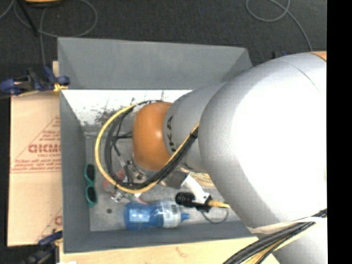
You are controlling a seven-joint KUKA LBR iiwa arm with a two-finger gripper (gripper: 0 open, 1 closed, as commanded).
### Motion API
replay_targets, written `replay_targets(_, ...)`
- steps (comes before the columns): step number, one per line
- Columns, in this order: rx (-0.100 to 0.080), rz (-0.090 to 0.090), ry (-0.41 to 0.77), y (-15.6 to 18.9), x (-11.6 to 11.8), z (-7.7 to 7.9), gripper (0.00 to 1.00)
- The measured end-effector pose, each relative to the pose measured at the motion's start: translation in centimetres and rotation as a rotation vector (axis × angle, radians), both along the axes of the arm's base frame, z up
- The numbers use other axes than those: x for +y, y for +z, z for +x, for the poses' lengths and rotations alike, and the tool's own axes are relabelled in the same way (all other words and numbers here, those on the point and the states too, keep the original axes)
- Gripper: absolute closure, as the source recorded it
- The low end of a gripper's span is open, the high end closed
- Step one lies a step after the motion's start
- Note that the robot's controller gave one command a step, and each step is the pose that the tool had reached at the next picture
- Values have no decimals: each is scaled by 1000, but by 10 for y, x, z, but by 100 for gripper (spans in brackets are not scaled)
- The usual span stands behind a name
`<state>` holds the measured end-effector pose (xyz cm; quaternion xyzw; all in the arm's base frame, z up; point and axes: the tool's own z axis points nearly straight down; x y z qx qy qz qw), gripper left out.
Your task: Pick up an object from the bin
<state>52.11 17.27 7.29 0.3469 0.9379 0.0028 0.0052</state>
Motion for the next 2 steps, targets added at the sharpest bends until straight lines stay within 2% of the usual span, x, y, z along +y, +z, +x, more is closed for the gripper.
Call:
replay_targets(1, 0, 0, -1, 0, 0, 0, 100)
replay_targets(2, 13, -2, 2, 30, 1, -8, 100)
